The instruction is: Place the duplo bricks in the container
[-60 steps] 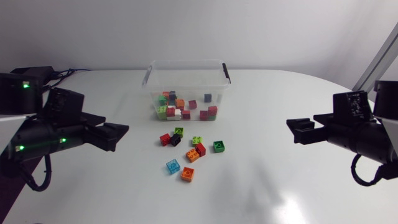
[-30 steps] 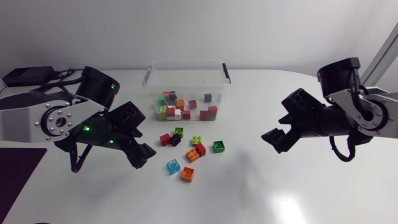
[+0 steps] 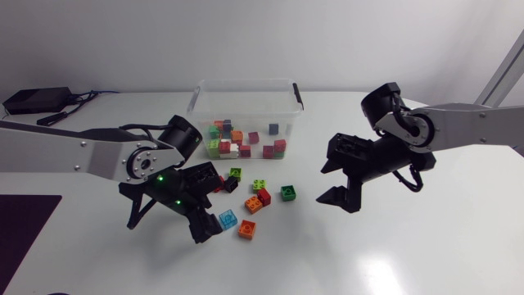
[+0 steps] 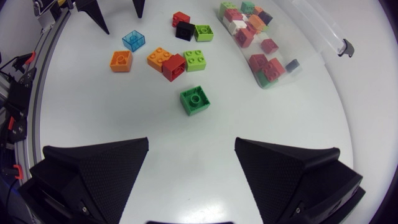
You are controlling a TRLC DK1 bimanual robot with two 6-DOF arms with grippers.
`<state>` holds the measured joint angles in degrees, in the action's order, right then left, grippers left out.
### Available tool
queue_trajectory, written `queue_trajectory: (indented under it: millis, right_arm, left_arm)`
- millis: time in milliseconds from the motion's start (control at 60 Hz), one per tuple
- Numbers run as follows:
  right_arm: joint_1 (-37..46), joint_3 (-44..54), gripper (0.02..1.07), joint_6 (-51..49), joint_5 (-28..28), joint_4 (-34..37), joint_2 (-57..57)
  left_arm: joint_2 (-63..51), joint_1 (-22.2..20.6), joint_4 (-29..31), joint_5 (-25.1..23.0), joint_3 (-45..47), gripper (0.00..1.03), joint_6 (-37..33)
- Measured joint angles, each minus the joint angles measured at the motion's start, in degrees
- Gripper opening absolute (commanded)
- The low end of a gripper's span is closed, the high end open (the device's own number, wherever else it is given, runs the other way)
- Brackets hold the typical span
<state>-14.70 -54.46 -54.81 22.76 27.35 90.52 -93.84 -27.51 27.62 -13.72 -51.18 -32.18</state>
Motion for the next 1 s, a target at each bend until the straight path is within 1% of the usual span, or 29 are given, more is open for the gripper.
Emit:
queue_trajectory:
  millis: [183, 217, 283, 300, 367, 400, 450, 533, 550, 567, 600, 617, 700, 717, 733, 783, 800, 867, 917, 983, 1000]
  right_arm:
    - [-1.2, -5.8, 1.02, -3.5, 1.3, 2.3, 7.8]
    - [-1.7, -6.6, 1.02, -4.0, 1.3, 2.4, 8.7]
    - [-2.7, -8.4, 1.02, -5.0, 1.4, 3.7, 10.4]
    - [-3.0, -8.9, 1.02, -5.3, 1.4, 4.1, 10.8]
    - [-4.1, -10.4, 1.02, -6.1, 1.4, 4.4, 12.4]
    - [-4.7, -11.0, 1.0, -6.6, 1.4, 4.4, 13.3]
    - [-5.2, -11.8, 0.97, -7.1, 1.4, 4.6, 14.5]
    - [-5.8, -13.5, 0.96, -7.8, 1.2, 4.6, 16.9]
    - [-5.9, -13.8, 0.96, -8.0, 1.2, 4.7, 17.3]
    - [-5.9, -14.1, 0.96, -8.1, 1.2, 4.7, 17.6]
    - [-6.1, -14.7, 0.96, -8.3, 1.2, 4.7, 18.3]
    - [-6.2, -15.0, 0.96, -8.3, 1.2, 4.7, 18.6]
    - [-6.3, -16.3, 0.96, -8.7, 1.2, 4.7, 20.0]
    - [-6.4, -16.5, 0.96, -8.7, 1.2, 4.7, 20.2]
    - [-6.4, -16.8, 0.95, -8.7, 1.2, 4.8, 20.6]
    - [-6.4, -17.8, 0.92, -8.9, 1.2, 5.3, 21.5]
    - [-6.4, -18.1, 0.92, -8.9, 1.2, 5.4, 21.8]
    - [-6.4, -19.4, 0.9, -9.6, 1.2, 5.9, 23.3]
    - [-6.4, -19.9, 0.89, -10.0, 1.2, 5.9, 24.3]
    - [-6.4, -20.2, 0.83, -10.0, 1.2, 5.9, 25.4]
    - [-6.4, -20.3, 0.81, -10.0, 1.2, 5.9, 25.6]
  left_arm:
    - [-4.2, -0.2, 0.0, -0.1, -3.2, 0.85, 0.0]
    - [-4.7, -0.3, 0.0, -0.2, -3.5, 0.81, 0.0]
    - [-5.8, -0.8, 0.0, -0.4, -4.2, 0.81, 0.0]
    - [-6.0, -0.9, 0.0, -0.4, -4.3, 0.78, 0.0]
    - [-6.8, -1.2, 0.0, -0.5, -4.9, 0.77, 0.0]
    - [-7.1, -1.3, 0.0, -0.6, -5.1, 0.76, 0.0]
    - [-7.5, -1.5, 0.0, -0.6, -5.4, 0.73, 0.0]
    - [-8.4, -1.9, 0.5, -0.6, -6.0, 0.71, 0.0]
    - [-8.6, -2.0, 0.6, -0.6, -6.1, 0.69, 0.0]
    - [-8.8, -2.2, 0.7, -0.6, -6.3, 0.65, 0.0]
    - [-9.2, -2.3, 0.9, -0.6, -6.5, 0.62, 0.0]
    - [-9.4, -2.4, 0.9, -0.6, -6.6, 0.59, 0.0]
    - [-10.3, -2.7, 1.0, -0.6, -7.0, 0.58, 0.0]
    - [-10.4, -2.7, 1.0, -0.6, -7.1, 0.54, 0.0]
    - [-10.6, -2.7, 1.1, -0.6, -7.2, 0.54, 0.0]
    - [-11.2, -2.8, 1.4, -0.6, -7.6, 0.54, 0.0]
    - [-11.3, -2.8, 1.5, -0.6, -7.7, 0.5, 0.0]
    - [-12.2, -2.9, 1.9, -0.6, -8.4, 0.49, 0.0]
    - [-12.8, -3.0, 2.1, -0.6, -8.7, 0.46, 0.0]
    - [-13.2, -3.0, 2.3, -0.6, -9.2, 0.42, 0.0]
    - [-13.5, -3.1, 2.5, -0.6, -9.5, 0.4, 0.0]
